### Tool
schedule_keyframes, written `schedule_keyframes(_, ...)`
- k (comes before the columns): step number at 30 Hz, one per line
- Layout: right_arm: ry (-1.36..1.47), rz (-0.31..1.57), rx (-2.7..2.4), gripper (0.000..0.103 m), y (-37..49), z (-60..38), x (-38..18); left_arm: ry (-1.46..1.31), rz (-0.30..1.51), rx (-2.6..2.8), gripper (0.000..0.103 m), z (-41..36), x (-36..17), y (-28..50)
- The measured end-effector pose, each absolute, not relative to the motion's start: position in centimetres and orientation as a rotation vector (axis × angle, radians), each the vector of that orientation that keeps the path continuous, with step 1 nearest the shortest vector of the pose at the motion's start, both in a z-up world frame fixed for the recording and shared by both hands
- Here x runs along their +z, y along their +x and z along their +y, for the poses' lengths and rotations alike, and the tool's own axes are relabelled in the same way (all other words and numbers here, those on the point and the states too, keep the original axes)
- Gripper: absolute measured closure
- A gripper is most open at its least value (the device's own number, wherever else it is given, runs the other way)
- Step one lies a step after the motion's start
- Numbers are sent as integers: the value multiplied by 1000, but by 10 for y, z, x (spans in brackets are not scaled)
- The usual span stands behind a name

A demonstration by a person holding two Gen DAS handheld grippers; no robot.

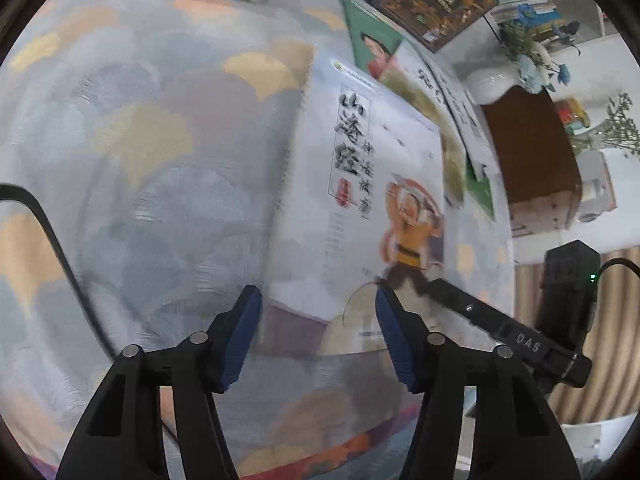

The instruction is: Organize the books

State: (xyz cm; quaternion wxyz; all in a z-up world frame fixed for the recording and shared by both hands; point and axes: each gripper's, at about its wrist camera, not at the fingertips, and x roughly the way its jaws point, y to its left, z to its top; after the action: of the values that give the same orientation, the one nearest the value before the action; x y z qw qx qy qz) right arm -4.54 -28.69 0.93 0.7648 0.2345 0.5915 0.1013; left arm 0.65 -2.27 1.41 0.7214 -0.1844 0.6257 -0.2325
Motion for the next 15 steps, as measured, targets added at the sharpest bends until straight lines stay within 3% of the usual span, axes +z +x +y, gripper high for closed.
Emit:
schedule_keyframes(6,624,1256,189,72,-54,-294,5,-671,1336,-777,47,-18,33,10)
schedule_keyframes(8,682,1247,185,72,-54,-296,1,-639,1318,-821,47,-24,42,11)
schedule_keyframes(10,733,1234,176,72,-56,-301,-1,-567,1335,-782,56,-31,35,14)
schedule_keyframes(12,771,1220,160,72,-60,-304,-2,-505,1366,-714,89,-33,22,19)
schedule_keyframes(13,787,1212,150,72,-62,-305,-2,-480,1386,-692,94,-33,15,21)
schedule_keyframes(15,808,1201,135,72,-64,-304,-1,-471,1393,-701,94,-33,13,24)
